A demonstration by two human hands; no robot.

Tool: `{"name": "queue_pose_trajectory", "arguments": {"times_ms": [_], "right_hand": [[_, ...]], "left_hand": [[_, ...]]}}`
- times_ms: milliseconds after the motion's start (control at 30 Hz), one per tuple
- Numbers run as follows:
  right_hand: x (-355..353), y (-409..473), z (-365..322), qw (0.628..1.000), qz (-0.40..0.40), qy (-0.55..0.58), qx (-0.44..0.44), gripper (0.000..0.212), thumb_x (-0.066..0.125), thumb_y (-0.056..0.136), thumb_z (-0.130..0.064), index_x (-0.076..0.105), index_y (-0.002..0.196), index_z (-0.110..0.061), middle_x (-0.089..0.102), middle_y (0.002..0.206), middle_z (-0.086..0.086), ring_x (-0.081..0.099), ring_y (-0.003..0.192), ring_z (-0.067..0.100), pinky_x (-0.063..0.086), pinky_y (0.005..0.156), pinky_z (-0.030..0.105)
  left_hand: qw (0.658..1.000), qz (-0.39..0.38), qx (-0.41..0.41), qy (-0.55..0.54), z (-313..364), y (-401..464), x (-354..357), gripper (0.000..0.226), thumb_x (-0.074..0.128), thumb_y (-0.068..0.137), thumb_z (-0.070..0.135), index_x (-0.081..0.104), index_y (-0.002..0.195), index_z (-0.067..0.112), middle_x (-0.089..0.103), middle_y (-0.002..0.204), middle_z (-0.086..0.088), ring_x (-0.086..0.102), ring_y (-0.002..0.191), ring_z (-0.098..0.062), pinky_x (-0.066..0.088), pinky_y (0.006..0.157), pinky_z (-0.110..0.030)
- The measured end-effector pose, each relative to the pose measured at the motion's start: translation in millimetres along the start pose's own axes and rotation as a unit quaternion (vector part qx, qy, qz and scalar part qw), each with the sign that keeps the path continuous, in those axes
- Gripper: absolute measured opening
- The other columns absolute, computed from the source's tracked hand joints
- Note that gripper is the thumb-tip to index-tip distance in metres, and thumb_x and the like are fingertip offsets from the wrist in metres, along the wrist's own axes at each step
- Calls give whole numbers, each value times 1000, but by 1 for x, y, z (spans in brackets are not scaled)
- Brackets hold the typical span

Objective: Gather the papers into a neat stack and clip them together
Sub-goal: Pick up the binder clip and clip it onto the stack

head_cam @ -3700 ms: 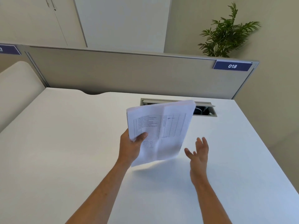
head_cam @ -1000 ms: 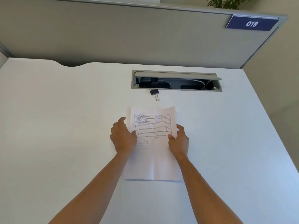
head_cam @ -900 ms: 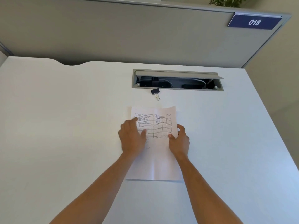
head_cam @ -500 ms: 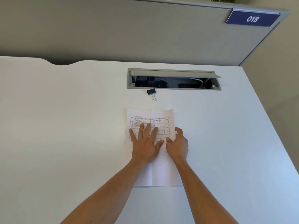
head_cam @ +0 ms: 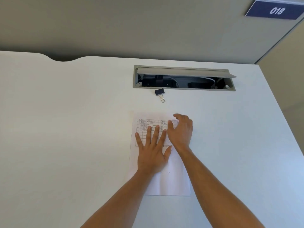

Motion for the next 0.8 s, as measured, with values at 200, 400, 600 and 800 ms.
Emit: {"name": "queue_pose_trajectory", "arguments": {"times_ms": [200,400,600,800], "right_hand": [[35,72,-30,999,-43,-30,-8,33,55,96,-30,65,119,-9,66,116,11,56,112,27,48,91,39],[54,99,-46,984,-59,-160,-44,33,54,97,-30,67,114,-4,61,113,15,56,108,30,49,86,39],[56,104,-43,991,-75,-65,85,23,66,89,-26,68,100,-6,69,105,11,65,101,29,50,75,32],[52,110,-41,981,-145,-48,120,20,68,83,-17,49,82,-14,63,97,9,61,92,26,41,64,30]], "left_hand": [[1000,10,10,-8,0,1,1,66,27,98,60,24,154,26,19,164,-3,9,152,-31,2,112,-72],[1000,-1,5,-2,0,2,1,66,21,98,60,20,155,26,17,164,-3,3,152,-30,1,112,-71],[1000,-9,4,1,-2,2,1,67,14,98,60,19,155,25,15,165,-4,0,152,-31,0,112,-72],[1000,-1,4,1,0,1,0,67,23,98,61,22,155,25,16,164,-4,2,152,-30,-1,112,-71]]}}
Point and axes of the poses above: each hand's wrist, its own y-axis towards the middle knuckle, its own x-axis out of the palm, z = x × y, the point moved 3 cm from there along y, towards the middle knuckle
